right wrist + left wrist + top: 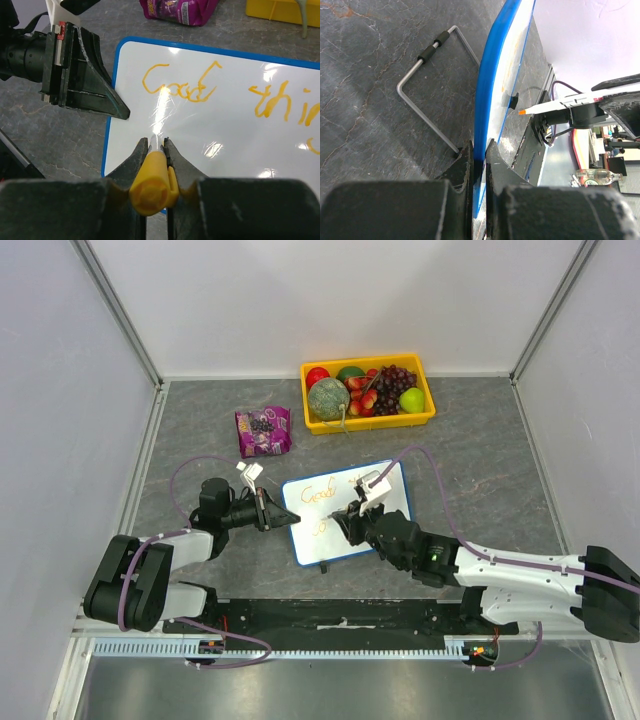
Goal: Write a sentence on the whiteboard
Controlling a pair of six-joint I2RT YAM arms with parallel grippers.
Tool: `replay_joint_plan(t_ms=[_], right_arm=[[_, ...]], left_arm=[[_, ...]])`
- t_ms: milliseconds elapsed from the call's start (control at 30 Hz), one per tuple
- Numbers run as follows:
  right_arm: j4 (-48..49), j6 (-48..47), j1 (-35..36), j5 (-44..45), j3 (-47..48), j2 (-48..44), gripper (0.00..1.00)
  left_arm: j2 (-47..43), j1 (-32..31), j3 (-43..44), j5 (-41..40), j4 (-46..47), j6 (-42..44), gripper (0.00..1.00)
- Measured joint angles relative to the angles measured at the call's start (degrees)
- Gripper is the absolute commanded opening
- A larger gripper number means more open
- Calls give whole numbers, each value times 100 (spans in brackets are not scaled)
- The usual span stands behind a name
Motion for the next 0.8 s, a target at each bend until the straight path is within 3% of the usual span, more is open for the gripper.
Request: replay_joint_plan(t_ms=[800], right_arm=[[-74, 76, -4, 168, -295, 7, 0]], left_arm=[[0, 0, 0, -4, -9, 0, 2]])
